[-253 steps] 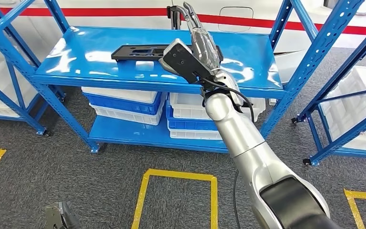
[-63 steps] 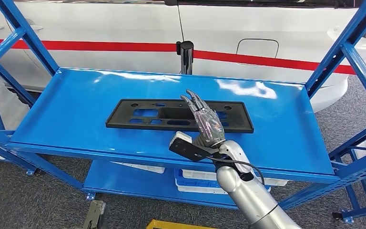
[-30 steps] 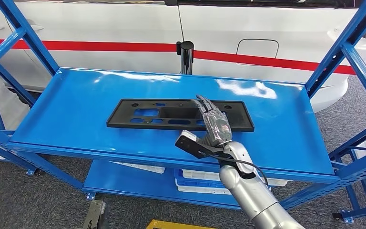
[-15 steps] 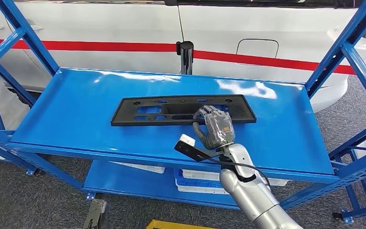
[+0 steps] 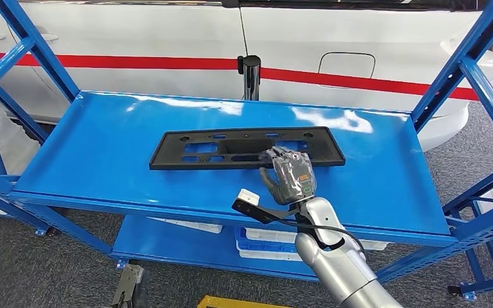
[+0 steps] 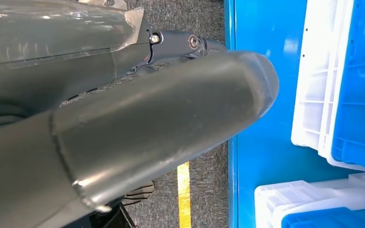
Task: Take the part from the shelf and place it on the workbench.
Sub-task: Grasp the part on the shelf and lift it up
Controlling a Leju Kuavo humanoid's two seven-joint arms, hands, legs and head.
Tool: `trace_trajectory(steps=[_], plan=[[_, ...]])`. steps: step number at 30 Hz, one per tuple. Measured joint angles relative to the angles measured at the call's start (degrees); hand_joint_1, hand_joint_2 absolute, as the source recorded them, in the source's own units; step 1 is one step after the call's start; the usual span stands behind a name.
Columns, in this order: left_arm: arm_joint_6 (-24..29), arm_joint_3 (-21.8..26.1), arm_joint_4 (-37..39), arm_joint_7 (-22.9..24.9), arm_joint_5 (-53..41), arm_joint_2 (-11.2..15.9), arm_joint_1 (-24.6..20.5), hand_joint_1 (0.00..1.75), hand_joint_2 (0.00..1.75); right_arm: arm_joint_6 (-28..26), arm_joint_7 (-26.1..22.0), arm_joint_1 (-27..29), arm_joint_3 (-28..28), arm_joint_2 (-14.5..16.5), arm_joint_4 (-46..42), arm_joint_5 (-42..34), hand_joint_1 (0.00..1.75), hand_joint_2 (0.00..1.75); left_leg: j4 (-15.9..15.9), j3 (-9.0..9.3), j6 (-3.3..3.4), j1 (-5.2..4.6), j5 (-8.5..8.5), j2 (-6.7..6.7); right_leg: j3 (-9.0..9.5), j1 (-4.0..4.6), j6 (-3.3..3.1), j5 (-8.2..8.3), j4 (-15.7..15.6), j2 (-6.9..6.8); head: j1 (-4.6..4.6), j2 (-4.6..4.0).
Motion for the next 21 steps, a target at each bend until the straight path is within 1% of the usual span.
trace_trajectory(steps=[13, 21], plan=[[0.01, 0.0, 0.0, 0.0, 0.41, 0.0, -0.03, 0.0, 0.0, -1.0, 0.21, 1.01, -0.09, -0.05, -3.75, 0.56, 0.0, 1.75, 0.0, 0.0, 0.0, -0.01, 0.0, 0.0, 0.0, 0.0, 0.0, 0.0, 0.0, 0.0, 0.0, 0.0], [0.0, -0.29, 0.0, 0.01, 0.45, 0.0, -0.05, 0.0, 0.0, 0.79, 1.75, 1.2, 0.01, 0.23, -4.89, 3.3, 0.0, 1.75, 0.0, -0.02, 0.0, -0.01, 0.0, 0.0, 0.0, -0.01, 0.0, 0.0, 0.0, 0.0, 0.01, 0.0]])
